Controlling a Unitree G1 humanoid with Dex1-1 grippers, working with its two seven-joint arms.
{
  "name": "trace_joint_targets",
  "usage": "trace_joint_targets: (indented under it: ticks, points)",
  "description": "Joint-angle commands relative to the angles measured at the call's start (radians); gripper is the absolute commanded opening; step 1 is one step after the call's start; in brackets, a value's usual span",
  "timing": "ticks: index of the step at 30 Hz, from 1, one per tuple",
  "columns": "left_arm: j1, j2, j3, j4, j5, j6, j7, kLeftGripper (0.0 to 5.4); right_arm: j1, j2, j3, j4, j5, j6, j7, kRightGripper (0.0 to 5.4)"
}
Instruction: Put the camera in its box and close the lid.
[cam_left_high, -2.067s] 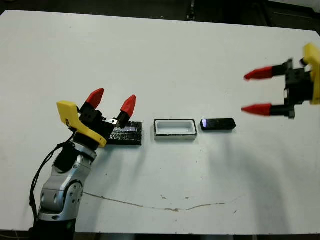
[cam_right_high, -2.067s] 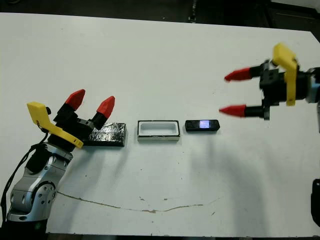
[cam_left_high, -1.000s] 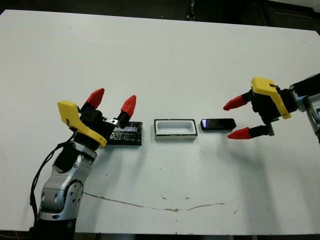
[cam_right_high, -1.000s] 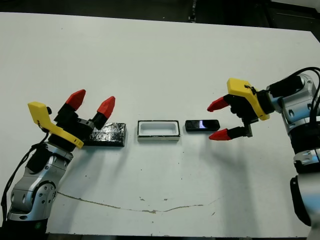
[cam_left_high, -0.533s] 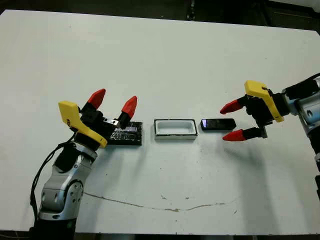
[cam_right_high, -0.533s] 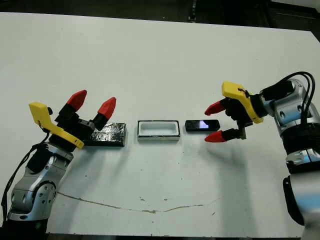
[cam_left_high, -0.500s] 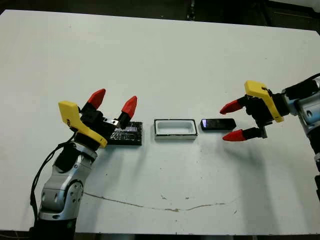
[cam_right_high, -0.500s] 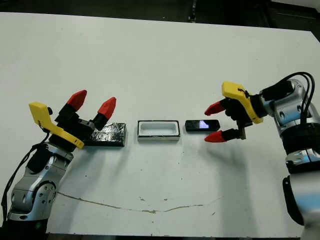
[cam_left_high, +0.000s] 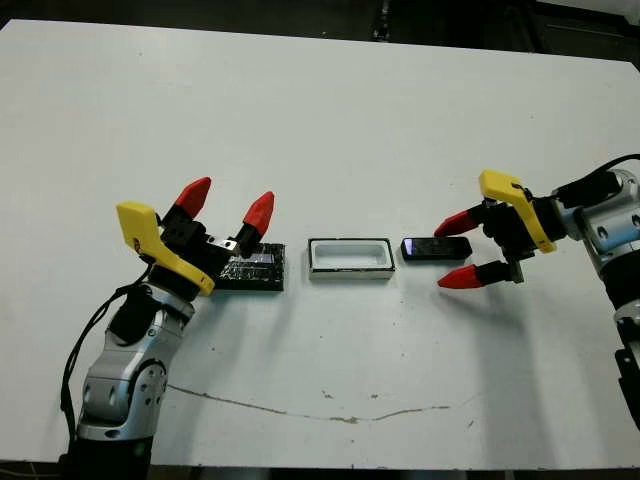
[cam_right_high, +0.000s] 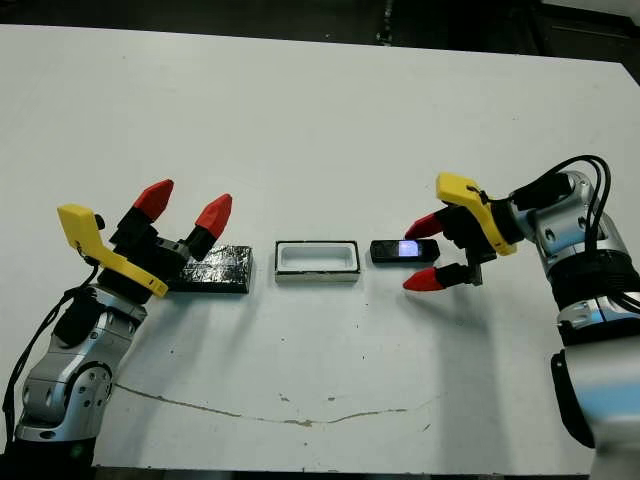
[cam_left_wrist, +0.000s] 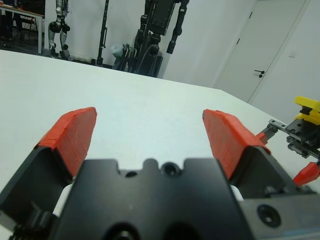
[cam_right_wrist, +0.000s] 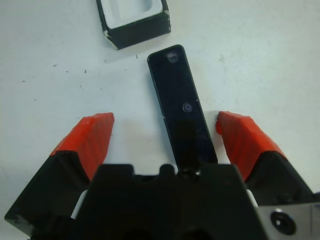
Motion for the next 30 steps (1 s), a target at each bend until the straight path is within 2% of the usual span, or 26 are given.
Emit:
trace_joint_targets:
  ticks: [1,3,7,12,25,27,30]
  points:
    - [0.011,0.006,-0.001,0.009,0.012,-0.009,-0.005,5.40,0.036,-0.003,-0.003,-0.023,-0.012,0.029,-0.029,5.18]
    - [0.011,0.009,-0.004,0.008,0.024,-0.015,-0.002,5.40,0.051,-0.005,-0.011,-0.045,-0.009,0.038,-0.050,5.00]
    - [0.010,0.003,0.001,0.010,0.004,-0.007,-0.008,5.40,0.088,-0.011,-0.034,-0.096,-0.001,0.043,-0.104,4.45]
    - [0.013,0.001,-0.001,0.000,0.004,0.003,0.007,5.40,0.111,-0.019,-0.045,-0.132,0.005,0.025,-0.117,3.72]
    - [0.013,0.002,-0.002,0.004,0.011,-0.009,0.003,5.40,0.110,-0.060,0.001,-0.225,-0.042,0.050,-0.087,1.85]
    - [0.013,0.001,-0.001,0.004,0.007,-0.007,0.002,5.40,0.108,-0.067,0.010,-0.242,-0.051,0.075,-0.081,1.66]
    - [0.014,0.000,0.001,-0.001,0.003,-0.002,0.005,5.40,0.101,-0.073,0.013,-0.259,-0.048,0.139,-0.065,1.66]
